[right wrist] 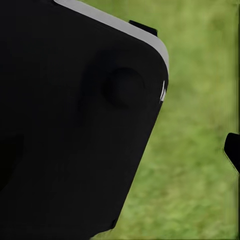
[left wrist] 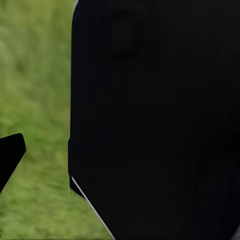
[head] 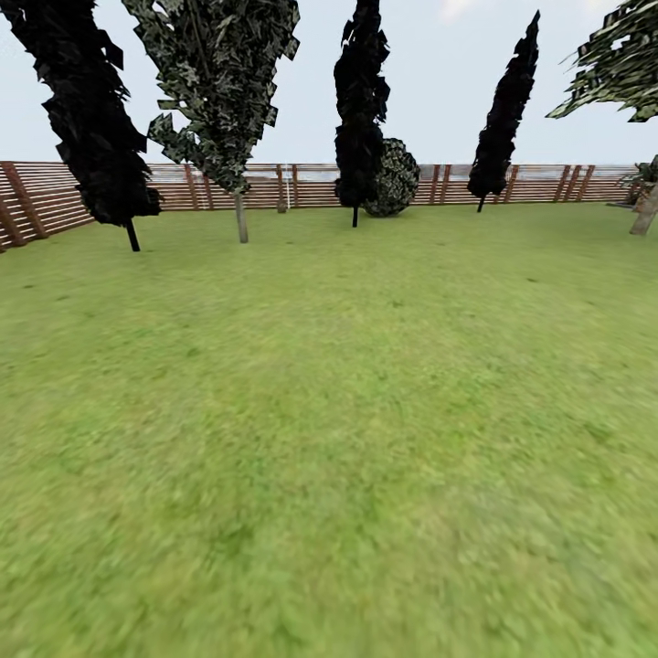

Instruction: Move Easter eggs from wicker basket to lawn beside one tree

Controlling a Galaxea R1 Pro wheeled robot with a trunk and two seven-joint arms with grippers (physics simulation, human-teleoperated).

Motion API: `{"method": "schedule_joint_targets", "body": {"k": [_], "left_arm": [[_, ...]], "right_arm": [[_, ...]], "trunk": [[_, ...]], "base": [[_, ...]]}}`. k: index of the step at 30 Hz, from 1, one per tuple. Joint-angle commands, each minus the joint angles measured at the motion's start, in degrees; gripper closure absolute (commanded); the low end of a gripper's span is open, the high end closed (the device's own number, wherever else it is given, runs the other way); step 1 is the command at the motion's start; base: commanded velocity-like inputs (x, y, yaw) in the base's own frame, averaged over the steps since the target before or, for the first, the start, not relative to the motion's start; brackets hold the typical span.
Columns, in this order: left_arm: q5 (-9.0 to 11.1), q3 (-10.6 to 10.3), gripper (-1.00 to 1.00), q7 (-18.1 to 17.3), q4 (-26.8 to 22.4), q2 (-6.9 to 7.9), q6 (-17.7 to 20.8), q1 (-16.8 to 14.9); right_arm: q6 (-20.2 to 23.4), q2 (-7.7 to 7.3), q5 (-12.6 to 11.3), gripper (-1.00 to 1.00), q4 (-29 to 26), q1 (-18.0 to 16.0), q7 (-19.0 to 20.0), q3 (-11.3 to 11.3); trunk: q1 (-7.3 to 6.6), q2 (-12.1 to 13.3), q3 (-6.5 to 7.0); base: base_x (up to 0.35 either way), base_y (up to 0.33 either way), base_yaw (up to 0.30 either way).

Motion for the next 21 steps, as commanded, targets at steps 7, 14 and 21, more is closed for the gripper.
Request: {"method": "schedule_joint_targets", "body": {"k": [7, 14, 21], "left_arm": [[0.1, 0.4, -1.0, 0.1, 0.0, -0.02, -0.1, 0.0], [0.1, 0.4, -1.0, 0.1, 0.1, -0.03, -0.1, 0.0], [0.1, 0.4, -1.0, 0.1, 0.1, -0.03, -0.1, 0.0]], "right_arm": [[-0.2, 0.11, -0.1, -1.0, 0.1, -0.1, 0.1, -0.3], [-0.2, -0.34, 0.1, -1.0, 0.1, 0.0, 0.2, -0.2], [-0.2, -0.41, 0.3, -1.0, 0.1, 0.0, 0.2, 0.0]], "trunk": [[0.03, 0.0, -0.05], [0.03, 0.0, -0.05], [0.03, 0.0, -0.05]], "base": [[0.327, 0.0, 0.0], [0.327, 0.0, 0.0], [0.327, 0.0, 0.0]]}}
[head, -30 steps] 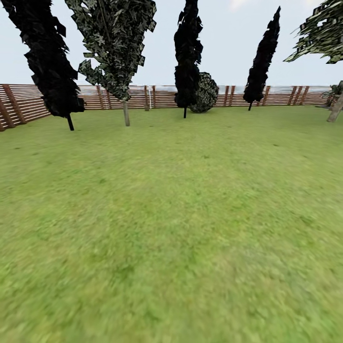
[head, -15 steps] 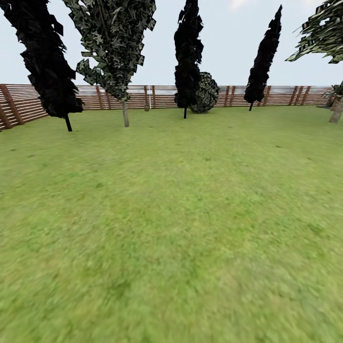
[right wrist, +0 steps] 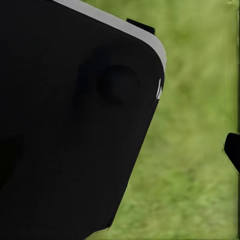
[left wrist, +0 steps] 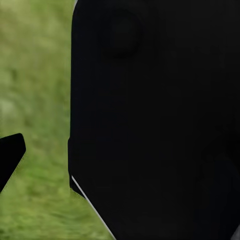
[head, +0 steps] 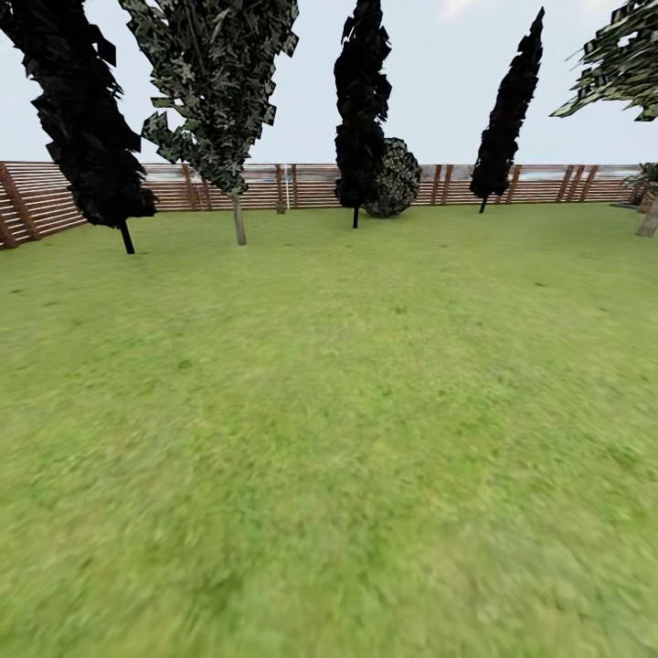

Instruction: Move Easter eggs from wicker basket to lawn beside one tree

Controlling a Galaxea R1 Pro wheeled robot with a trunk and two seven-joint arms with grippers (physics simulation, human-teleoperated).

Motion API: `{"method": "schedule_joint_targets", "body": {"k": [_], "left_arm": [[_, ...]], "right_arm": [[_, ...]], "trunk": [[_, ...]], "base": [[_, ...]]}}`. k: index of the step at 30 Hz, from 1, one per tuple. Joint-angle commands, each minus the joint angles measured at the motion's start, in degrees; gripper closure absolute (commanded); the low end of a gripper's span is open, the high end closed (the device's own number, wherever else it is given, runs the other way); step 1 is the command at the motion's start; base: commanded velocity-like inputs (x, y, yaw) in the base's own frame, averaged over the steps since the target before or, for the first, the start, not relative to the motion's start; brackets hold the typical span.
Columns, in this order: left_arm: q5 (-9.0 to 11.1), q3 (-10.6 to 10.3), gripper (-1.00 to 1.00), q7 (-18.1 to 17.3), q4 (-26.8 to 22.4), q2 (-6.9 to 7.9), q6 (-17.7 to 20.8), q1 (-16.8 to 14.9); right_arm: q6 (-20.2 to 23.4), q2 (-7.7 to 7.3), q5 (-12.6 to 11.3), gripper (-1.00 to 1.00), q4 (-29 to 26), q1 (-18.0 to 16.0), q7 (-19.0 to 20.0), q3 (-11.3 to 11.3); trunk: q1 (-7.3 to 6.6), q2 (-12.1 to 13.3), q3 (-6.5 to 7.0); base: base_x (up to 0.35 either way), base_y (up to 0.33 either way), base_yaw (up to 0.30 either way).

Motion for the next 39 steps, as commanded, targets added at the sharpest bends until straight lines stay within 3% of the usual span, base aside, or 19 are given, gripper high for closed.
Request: {"method": "schedule_joint_targets", "body": {"k": [1, 39], "left_arm": [[0.1, 0.4, -1.0, 0.1, 0.0, -0.03, -0.1, 0.0], [0.1, 0.4, -1.0, 0.1, 0.0, -0.03, -0.2, 0.0]], "right_arm": [[-0.2, -0.01, 0.2, -1.0, 0.0, 0.0, 0.0, 0.0], [-1.0, 0.34, 0.4, -1.0, 0.0, 0.0, 0.1, 0.2]], "trunk": [[0.03, 0.0, -0.05], [0.03, 0.0, -0.05]], "base": [[0.327, 0.0, 0.0], [0.327, 0.0, 0.025]]}}
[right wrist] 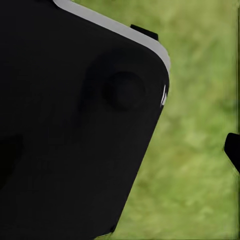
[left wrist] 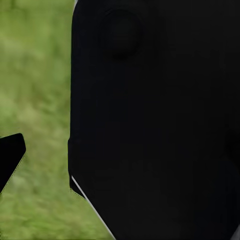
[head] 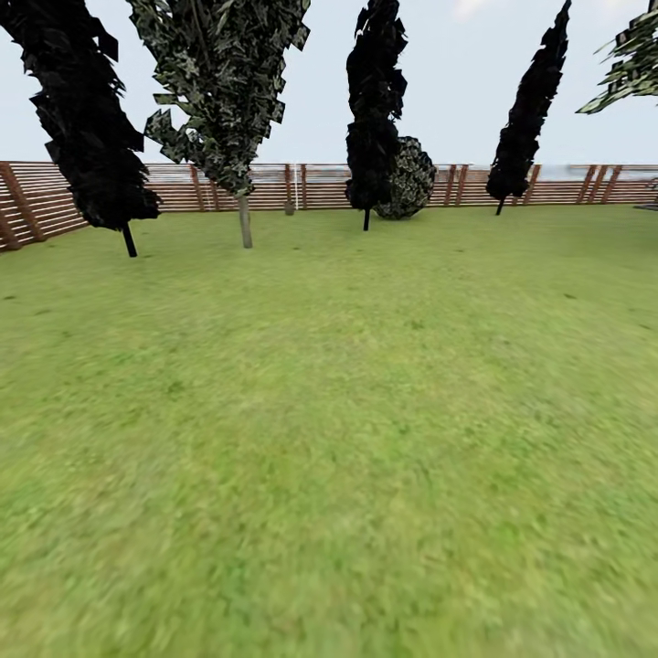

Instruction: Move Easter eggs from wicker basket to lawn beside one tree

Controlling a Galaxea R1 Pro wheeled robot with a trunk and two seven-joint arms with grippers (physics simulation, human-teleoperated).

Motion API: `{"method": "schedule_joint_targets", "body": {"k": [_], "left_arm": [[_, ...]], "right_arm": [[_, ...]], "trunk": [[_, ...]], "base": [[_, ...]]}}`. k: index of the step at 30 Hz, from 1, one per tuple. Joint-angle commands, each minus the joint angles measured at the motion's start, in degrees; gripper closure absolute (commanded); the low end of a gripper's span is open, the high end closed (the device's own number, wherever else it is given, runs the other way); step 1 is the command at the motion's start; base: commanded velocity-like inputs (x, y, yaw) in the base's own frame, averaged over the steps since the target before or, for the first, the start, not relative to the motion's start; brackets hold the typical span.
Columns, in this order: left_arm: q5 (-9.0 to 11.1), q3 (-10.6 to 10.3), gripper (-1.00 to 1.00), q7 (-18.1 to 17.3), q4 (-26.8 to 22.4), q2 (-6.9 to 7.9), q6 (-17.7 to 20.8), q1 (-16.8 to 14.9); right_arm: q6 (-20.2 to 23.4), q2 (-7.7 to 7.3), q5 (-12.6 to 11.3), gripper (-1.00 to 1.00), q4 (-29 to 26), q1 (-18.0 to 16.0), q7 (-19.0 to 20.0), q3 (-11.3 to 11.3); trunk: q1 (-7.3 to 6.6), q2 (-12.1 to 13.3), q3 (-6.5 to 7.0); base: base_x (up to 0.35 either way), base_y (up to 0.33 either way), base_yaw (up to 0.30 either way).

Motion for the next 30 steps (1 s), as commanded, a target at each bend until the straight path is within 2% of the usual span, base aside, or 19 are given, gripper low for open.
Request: {"method": "schedule_joint_targets", "body": {"k": [1, 30], "left_arm": [[0.1, 0.4, -1.0, 0.1, 0.0, -0.03, -0.1, 0.0], [0.1, 0.4, -1.0, 0.1, -0.1, 0.07, -0.1, 0.0]], "right_arm": [[-0.2, -0.1, 0.2, -1.0, 0.0, 0.0, -0.1, 0.0], [-0.2, -0.1, -0.5, -1.0, 0.0, 0.0, -0.3, -0.2]], "trunk": [[0.03, 0.0, -0.05], [0.03, 0.0, -0.05]], "base": [[0.327, 0.0, 0.0], [0.327, 0.0, 0.0]]}}
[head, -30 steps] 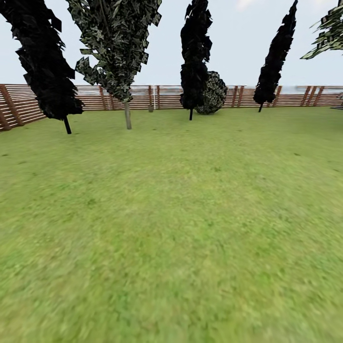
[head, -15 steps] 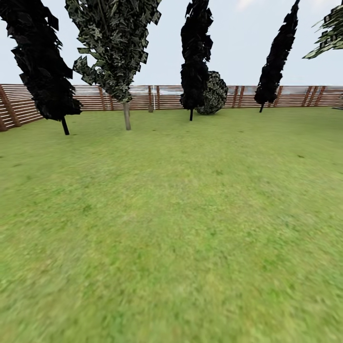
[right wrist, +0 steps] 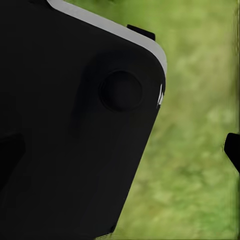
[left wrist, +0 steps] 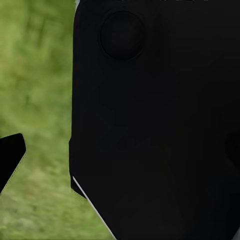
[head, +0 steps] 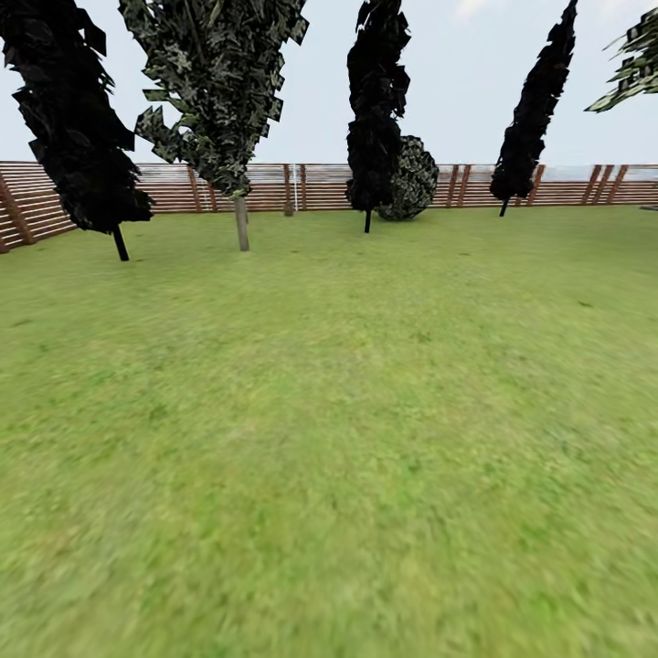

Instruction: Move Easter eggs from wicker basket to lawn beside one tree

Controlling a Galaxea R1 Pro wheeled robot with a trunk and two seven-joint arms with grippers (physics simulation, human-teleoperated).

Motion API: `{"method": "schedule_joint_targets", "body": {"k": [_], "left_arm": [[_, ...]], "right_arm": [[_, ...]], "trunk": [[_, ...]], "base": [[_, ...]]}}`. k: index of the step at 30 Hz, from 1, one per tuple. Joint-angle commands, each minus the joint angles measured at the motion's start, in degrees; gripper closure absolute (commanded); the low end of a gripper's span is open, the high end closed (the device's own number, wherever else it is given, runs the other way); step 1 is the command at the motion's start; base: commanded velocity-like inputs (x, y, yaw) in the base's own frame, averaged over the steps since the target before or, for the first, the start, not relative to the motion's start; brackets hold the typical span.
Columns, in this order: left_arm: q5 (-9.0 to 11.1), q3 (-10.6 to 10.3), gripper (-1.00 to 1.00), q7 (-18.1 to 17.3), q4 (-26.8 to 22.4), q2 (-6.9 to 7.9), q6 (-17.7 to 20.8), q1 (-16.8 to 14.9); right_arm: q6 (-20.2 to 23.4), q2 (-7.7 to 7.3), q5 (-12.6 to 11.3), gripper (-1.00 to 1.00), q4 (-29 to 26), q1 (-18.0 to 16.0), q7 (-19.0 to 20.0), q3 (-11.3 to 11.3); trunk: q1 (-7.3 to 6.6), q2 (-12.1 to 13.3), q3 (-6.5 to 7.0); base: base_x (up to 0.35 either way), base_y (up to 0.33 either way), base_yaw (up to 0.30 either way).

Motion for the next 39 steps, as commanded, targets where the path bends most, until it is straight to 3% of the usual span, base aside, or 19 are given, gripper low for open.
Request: {"method": "schedule_joint_targets", "body": {"k": [1, 39], "left_arm": [[0.1, 0.4, -1.0, 0.0, 0.0, -0.02, -0.1, 0.0], [0.1, 0.5, -1.0, 0.0, 0.0, 0.05, -0.1, 0.0]], "right_arm": [[-0.2, -0.06, 0.2, -1.0, 0.0, 0.0, 0.0, 0.0], [-0.2, 0.24, 0.2, -1.0, 0.2, -0.1, 0.1, -0.1]], "trunk": [[0.03, 0.0, -0.04], [0.03, 0.0, -0.04]], "base": [[0.327, 0.0, 0.0], [0.327, 0.0, 0.0]]}}
